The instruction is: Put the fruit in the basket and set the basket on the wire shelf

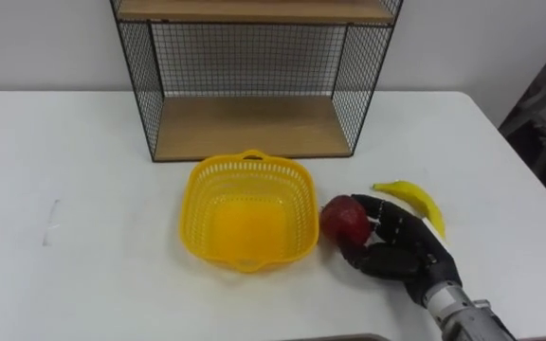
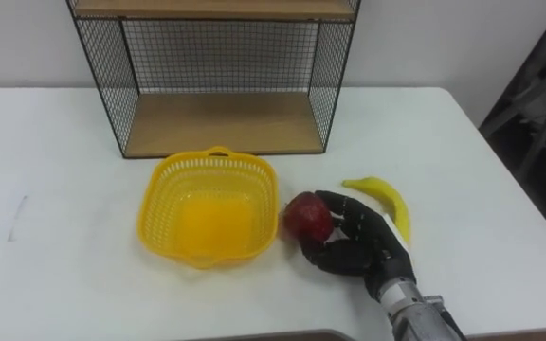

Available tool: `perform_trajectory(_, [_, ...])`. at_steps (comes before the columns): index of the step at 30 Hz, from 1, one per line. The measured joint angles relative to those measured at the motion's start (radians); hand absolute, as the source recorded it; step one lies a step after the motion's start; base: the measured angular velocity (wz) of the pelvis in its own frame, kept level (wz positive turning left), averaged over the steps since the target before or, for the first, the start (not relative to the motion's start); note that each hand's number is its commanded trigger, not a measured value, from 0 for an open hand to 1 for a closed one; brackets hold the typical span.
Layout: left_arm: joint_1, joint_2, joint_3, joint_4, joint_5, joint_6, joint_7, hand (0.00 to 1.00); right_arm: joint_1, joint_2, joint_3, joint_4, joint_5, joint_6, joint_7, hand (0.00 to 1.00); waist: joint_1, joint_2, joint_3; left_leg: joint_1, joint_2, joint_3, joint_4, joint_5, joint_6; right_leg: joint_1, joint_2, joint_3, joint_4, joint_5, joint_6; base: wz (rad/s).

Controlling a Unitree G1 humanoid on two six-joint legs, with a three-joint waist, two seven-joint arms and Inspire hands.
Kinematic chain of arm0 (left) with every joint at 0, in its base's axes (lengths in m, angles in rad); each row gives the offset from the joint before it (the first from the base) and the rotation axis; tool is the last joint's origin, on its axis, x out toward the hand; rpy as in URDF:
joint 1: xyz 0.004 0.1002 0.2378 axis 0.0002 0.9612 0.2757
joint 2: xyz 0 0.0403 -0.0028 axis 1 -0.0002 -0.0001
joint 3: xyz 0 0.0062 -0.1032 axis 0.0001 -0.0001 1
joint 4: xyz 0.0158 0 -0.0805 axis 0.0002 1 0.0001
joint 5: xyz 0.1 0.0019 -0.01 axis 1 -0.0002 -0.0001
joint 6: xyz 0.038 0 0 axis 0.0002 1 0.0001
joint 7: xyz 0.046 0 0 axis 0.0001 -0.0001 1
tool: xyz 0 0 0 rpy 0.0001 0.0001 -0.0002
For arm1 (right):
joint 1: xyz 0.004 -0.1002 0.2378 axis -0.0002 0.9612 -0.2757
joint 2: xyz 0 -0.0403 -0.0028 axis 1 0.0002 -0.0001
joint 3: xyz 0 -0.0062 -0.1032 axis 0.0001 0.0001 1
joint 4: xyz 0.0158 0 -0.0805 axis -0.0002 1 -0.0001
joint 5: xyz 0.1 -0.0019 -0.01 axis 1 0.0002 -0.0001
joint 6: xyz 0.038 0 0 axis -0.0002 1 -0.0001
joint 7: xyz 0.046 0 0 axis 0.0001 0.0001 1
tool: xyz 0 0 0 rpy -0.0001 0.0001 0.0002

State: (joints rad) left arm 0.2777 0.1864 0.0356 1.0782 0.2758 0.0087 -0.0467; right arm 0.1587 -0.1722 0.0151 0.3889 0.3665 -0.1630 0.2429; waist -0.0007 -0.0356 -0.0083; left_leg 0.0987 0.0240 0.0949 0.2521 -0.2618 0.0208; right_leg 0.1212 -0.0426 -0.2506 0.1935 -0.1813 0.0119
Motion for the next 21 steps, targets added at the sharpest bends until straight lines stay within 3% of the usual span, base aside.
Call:
perform_trajectory(8, [0.033,-0.011,0.0,-0.024,0.001,0.0,0.0,0.0,0.0,0.001,0.0,-0.028,0.063,0.024,-0.011,1.0,-0.013,0.003,0.0001,0.001,-0.002,0.001,-0.007,0.0,0.0,-0.001,0.002,0.003,-0.005,0.001,0.002,0.0])
perform_trajectory(11, [0.028,-0.021,0.0,-0.013,0.001,-0.004,0.0,0.0,0.001,-0.002,-0.001,-0.053,0.057,0.029,-0.032,1.0,-0.014,0.012,0.0049,0.001,-0.001,0.001,-0.008,0.0,0.0,-0.004,0.003,0.003,-0.004,0.001,0.001,-0.01])
perform_trajectory(16, [0.011,-0.021,0.0,0.002,0.0,-0.011,0.0,0.0,0.0,-0.036,0.0,-0.191,0.012,0.033,-0.046,1.0,-0.002,0.02,0.0109,-0.001,-0.001,0.015,-0.015,0.0,0.0,-0.031,0.001,0.013,0.012,-0.002,0.0,-0.09])
perform_trajectory(21, [-0.002,-0.019,0.001,0.003,0.001,-0.012,-0.002,0.0,-0.004,-0.035,0.003,-0.3,-0.055,0.032,-0.057,1.0,0.016,0.013,0.0117,-0.004,0.0,0.028,-0.016,0.001,0.0,-0.034,0.003,0.026,0.012,-0.002,0.0,-0.08])
